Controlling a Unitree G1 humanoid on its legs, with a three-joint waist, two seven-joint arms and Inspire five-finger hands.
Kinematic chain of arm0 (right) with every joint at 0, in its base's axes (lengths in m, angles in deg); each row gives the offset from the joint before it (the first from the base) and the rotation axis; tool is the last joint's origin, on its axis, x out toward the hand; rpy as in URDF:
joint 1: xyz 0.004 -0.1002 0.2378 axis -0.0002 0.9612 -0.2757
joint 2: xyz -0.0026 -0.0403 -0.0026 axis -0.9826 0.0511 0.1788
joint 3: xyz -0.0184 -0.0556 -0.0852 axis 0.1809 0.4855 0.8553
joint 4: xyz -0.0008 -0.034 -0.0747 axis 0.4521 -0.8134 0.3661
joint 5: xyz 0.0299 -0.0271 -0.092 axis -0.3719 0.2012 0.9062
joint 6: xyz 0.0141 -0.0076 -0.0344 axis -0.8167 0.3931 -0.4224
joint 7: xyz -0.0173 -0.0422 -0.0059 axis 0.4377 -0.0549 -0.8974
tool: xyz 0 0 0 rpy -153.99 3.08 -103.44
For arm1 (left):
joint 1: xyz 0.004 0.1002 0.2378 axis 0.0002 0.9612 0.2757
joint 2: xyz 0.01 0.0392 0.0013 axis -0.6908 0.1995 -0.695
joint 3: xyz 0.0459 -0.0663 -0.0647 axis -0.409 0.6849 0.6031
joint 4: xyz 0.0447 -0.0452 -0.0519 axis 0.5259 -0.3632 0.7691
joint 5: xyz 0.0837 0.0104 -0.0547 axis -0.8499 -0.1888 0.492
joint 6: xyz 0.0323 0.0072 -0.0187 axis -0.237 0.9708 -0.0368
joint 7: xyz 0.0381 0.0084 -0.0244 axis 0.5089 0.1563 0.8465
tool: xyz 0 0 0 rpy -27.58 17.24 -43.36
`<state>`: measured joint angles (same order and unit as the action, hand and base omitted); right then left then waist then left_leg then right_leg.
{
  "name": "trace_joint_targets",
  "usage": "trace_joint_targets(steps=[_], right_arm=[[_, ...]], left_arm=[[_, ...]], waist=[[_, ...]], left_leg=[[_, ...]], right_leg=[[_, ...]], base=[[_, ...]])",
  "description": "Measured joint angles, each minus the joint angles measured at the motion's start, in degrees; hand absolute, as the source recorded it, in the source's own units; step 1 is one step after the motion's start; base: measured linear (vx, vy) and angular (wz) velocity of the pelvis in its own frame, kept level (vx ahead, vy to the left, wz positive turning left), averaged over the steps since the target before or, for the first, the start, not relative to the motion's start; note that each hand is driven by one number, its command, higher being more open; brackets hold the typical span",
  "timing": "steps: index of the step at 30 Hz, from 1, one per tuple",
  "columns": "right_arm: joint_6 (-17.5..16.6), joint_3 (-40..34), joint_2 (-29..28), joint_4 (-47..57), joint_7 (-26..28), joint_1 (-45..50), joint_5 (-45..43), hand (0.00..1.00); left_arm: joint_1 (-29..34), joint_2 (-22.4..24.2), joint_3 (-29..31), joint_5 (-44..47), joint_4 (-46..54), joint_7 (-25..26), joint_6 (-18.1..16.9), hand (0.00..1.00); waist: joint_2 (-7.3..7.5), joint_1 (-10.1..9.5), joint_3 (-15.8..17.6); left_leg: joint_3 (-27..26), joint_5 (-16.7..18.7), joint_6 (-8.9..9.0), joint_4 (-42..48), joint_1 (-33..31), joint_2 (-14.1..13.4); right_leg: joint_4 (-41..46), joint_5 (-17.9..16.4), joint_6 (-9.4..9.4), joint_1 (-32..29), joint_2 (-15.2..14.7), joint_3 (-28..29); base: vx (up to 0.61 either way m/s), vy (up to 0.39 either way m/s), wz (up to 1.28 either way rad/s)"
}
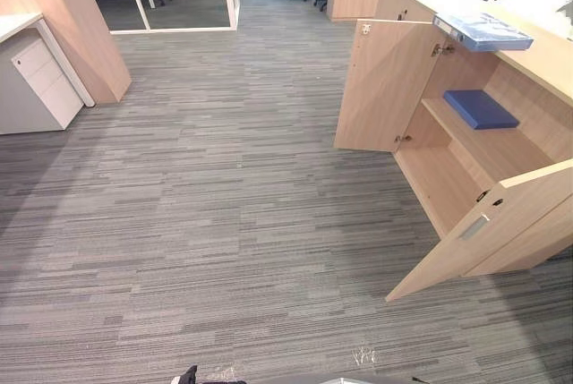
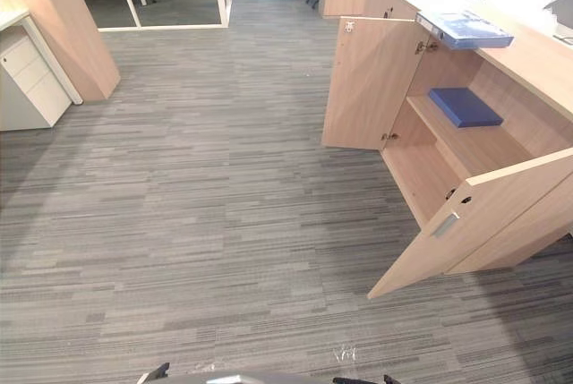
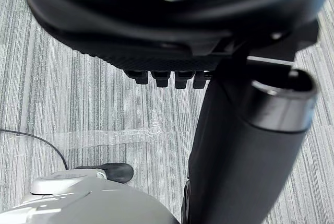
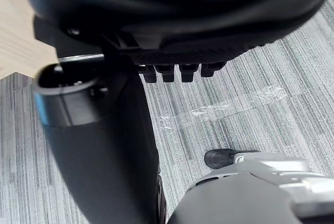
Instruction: Walk over to the cabinet, pick up the folder, carry it to the office cabinet, place the folder inside the office cabinet, then close the office cabinet door
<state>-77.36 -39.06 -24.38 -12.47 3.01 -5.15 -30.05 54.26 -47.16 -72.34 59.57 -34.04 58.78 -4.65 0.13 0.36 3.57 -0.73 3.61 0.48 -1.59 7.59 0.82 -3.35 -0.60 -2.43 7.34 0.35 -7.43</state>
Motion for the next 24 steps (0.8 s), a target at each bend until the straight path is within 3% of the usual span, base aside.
trace_joint_targets(steps=[2, 10, 24], right_arm=[[0.0, -0.4, -0.1, 0.0, 0.2, -0.3, 0.0, 1.0], [0.2, -2.4, -0.5, -0.1, 0.5, -1.3, 0.0, 1.0], [0.2, -2.4, -0.4, 0.0, 0.4, -2.0, 0.3, 1.0]], left_arm=[[-0.3, -0.1, 0.0, 0.0, -0.5, -0.8, 0.0, 1.0], [-0.5, -0.1, 0.1, 0.4, -0.5, -0.8, -0.4, 1.0], [-0.9, -0.1, -0.5, -2.9, -0.4, -0.6, -1.2, 1.0]], waist=[[-0.06, 0.05, 0.4], [-0.11, 0.04, 1.5], [-0.23, 0.11, 1.8]], left_leg=[[-0.3, 0.1, 0.21, -0.1, 0.1, 0.0], [-0.4, 0.4, 0.71, -0.3, 1.5, 0.1], [-1.7, 0.3, 0.58, -0.7, -0.2, 0.0]], right_leg=[[0.0, 0.0, -1.0, 0.0, 0.0, 0.0], [-0.3, 0.0, -1.09, 1.4, -0.1, 0.0], [-1.5, 0.8, 0.17, -0.5, 0.1, 0.9]], base=[[0.0, 0.011, -0.06], [-0.02, -0.004, -0.02], [-0.02, -0.01, -0.04]])
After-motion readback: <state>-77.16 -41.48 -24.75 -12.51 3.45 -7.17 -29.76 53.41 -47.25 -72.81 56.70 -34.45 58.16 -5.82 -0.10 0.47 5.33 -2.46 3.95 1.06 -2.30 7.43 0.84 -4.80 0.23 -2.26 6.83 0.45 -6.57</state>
